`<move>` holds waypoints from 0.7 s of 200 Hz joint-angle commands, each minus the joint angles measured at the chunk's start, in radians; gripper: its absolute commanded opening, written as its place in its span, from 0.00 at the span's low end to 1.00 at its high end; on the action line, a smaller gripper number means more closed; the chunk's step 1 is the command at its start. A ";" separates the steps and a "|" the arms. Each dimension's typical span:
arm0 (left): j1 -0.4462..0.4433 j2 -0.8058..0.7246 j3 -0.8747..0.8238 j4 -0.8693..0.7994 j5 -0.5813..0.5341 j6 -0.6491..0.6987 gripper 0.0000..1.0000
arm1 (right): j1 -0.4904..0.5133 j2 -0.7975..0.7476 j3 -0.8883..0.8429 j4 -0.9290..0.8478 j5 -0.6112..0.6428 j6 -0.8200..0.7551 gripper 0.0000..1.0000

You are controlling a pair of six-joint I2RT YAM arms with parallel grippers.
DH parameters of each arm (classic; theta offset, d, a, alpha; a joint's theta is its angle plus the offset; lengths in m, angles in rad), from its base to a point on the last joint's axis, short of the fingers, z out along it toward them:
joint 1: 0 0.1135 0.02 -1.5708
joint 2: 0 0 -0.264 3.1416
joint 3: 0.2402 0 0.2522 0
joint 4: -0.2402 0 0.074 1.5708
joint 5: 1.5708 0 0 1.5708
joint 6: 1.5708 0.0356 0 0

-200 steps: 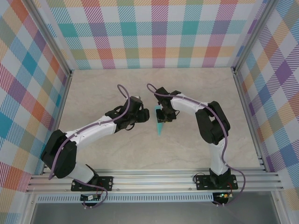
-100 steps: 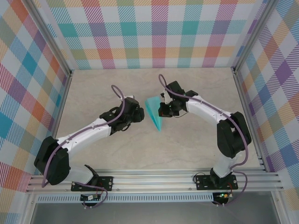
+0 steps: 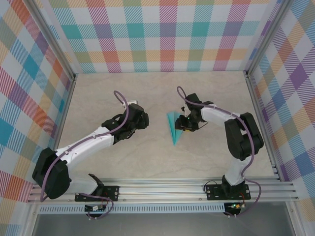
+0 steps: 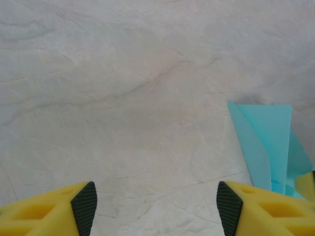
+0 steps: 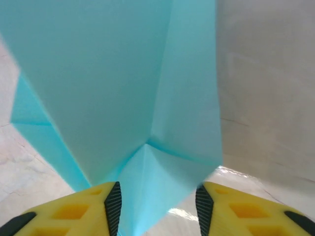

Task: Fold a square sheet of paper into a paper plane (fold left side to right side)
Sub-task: Turn over the paper plane at the center of the table, then pick up the paper plane at the center of the table.

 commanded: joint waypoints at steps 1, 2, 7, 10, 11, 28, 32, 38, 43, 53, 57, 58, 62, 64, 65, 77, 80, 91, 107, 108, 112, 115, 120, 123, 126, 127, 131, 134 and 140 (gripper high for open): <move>0.008 -0.026 -0.008 -0.011 -0.030 -0.001 0.68 | 0.042 -0.080 0.060 -0.140 0.152 -0.047 0.50; 0.008 -0.026 -0.008 -0.011 -0.030 -0.002 0.68 | 0.045 -0.081 0.060 -0.142 0.153 -0.046 0.50; 0.008 -0.027 -0.009 -0.009 -0.030 -0.002 0.69 | 0.060 -0.084 0.061 -0.148 0.156 -0.041 0.51; 0.008 -0.027 -0.009 -0.007 -0.031 -0.003 0.69 | 0.066 -0.086 0.061 -0.150 0.155 -0.035 0.51; 0.008 -0.026 -0.009 -0.006 -0.031 -0.003 0.69 | 0.067 -0.085 0.060 -0.151 0.154 -0.032 0.51; 0.008 -0.023 -0.008 -0.006 -0.034 -0.006 0.69 | 0.091 -0.069 0.053 -0.140 0.125 0.011 0.52; 0.008 -0.024 -0.009 -0.004 -0.032 -0.006 0.69 | 0.095 -0.063 0.052 -0.134 0.118 0.019 0.52; 0.008 -0.023 -0.009 -0.004 -0.032 -0.007 0.69 | 0.098 -0.053 0.052 -0.128 0.112 0.030 0.52; 0.008 -0.024 -0.009 -0.004 -0.031 -0.007 0.70 | 0.102 -0.043 0.054 -0.121 0.106 0.037 0.52; 0.008 -0.022 -0.008 -0.008 -0.030 -0.006 0.70 | 0.109 -0.023 0.062 -0.110 0.088 0.043 0.52; 0.008 -0.024 -0.008 -0.010 -0.030 -0.004 0.70 | 0.112 -0.016 0.066 -0.108 0.082 0.045 0.52; 0.008 -0.024 -0.007 -0.010 -0.029 -0.004 0.70 | 0.112 -0.014 0.067 -0.108 0.081 0.045 0.52; 0.008 -0.023 -0.006 -0.013 -0.030 -0.004 0.70 | 0.116 -0.006 0.073 -0.106 0.077 0.046 0.52; 0.008 -0.023 -0.005 -0.015 -0.031 -0.002 0.70 | 0.118 -0.002 0.076 -0.106 0.075 0.045 0.52; 0.008 -0.022 -0.005 -0.016 -0.031 -0.002 0.70 | 0.119 0.000 0.078 -0.107 0.074 0.045 0.52; 0.008 -0.024 -0.005 -0.020 -0.033 -0.002 0.70 | 0.130 0.024 0.095 -0.115 0.074 0.041 0.51; 0.008 -0.024 -0.005 -0.022 -0.034 -0.003 0.70 | 0.130 0.030 0.099 -0.117 0.076 0.041 0.51; 0.008 -0.025 -0.008 -0.022 -0.036 -0.003 0.70 | 0.134 0.047 0.103 -0.116 0.080 0.043 0.47; 0.008 -0.027 -0.011 -0.020 -0.035 -0.007 0.70 | 0.135 0.064 0.108 -0.106 0.080 0.044 0.43; 0.008 -0.028 -0.012 -0.020 -0.033 -0.007 0.70 | 0.135 0.066 0.108 -0.106 0.080 0.045 0.42; 0.009 -0.028 -0.012 -0.020 -0.033 -0.007 0.70 | 0.135 0.070 0.112 -0.106 0.078 0.045 0.42; 0.008 -0.028 -0.012 -0.021 -0.032 -0.007 0.70 | 0.137 0.075 0.114 -0.106 0.077 0.046 0.42; 0.008 -0.027 -0.012 -0.021 -0.033 -0.007 0.70 | 0.138 0.083 0.120 -0.108 0.076 0.043 0.41; 0.008 -0.027 -0.012 -0.022 -0.032 -0.007 0.70 | 0.139 0.087 0.122 -0.109 0.074 0.042 0.40; 0.008 -0.027 -0.012 -0.022 -0.034 -0.006 0.70 | 0.140 0.092 0.126 -0.111 0.075 0.042 0.40; 0.008 -0.027 -0.012 -0.022 -0.034 -0.007 0.70 | 0.141 0.095 0.127 -0.111 0.076 0.041 0.40; 0.008 -0.027 -0.012 -0.022 -0.033 -0.007 0.70 | 0.143 0.101 0.133 -0.112 0.075 0.041 0.39; 0.008 -0.027 -0.012 -0.022 -0.033 -0.007 0.70 | 0.144 0.106 0.135 -0.113 0.076 0.041 0.39; 0.008 -0.026 -0.012 -0.023 -0.033 -0.007 0.70 | 0.147 0.116 0.141 -0.114 0.077 0.039 0.38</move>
